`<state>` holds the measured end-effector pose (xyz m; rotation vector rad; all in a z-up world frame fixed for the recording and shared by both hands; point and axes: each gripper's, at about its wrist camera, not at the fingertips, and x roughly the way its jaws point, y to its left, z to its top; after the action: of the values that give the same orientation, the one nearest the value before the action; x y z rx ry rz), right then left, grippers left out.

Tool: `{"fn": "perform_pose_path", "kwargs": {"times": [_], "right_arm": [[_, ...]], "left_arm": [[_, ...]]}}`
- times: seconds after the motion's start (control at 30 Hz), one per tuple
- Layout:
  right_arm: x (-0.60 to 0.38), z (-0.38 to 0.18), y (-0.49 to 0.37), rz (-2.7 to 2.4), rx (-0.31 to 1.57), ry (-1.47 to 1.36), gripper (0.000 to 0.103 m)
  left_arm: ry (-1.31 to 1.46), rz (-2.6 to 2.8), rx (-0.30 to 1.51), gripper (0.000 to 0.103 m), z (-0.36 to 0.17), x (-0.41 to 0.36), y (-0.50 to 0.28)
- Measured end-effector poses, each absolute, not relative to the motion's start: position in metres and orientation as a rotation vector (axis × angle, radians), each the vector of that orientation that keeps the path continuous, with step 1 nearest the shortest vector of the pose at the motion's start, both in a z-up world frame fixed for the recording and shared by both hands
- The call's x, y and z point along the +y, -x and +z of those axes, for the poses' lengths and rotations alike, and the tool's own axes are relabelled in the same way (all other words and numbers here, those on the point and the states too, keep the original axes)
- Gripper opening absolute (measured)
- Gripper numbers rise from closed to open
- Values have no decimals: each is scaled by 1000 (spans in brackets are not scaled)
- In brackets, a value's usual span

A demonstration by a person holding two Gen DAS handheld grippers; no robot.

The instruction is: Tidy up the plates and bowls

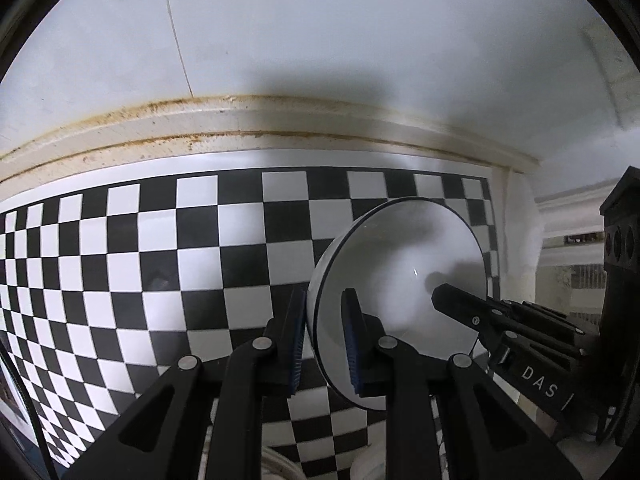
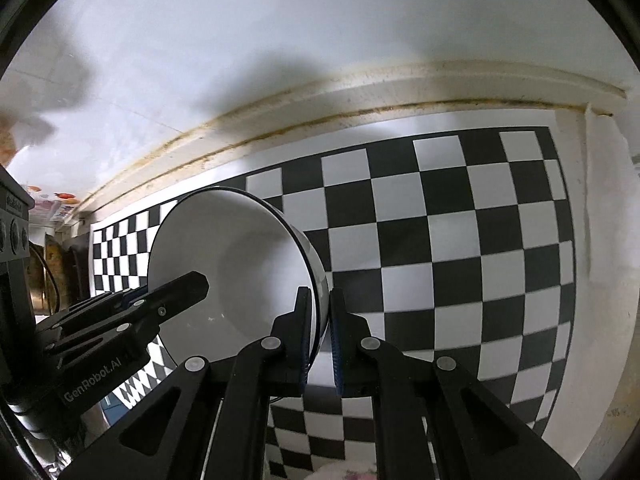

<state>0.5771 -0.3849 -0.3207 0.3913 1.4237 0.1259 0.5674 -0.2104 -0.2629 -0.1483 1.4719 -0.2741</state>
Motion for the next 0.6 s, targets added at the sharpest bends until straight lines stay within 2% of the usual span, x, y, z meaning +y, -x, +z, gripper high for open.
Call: {"fn": "perform_pose_path", "kwargs": {"times": [0.33, 0.6], "right_arm": [[-388, -268, -500, 94, 1348, -414, 10], [-404, -256, -413, 34, 1325, -464, 10]], "left_arm": [[115, -366, 1424, 16, -217, -215, -507], [55, -455, 1418, 16, -204, -231, -443]]}}
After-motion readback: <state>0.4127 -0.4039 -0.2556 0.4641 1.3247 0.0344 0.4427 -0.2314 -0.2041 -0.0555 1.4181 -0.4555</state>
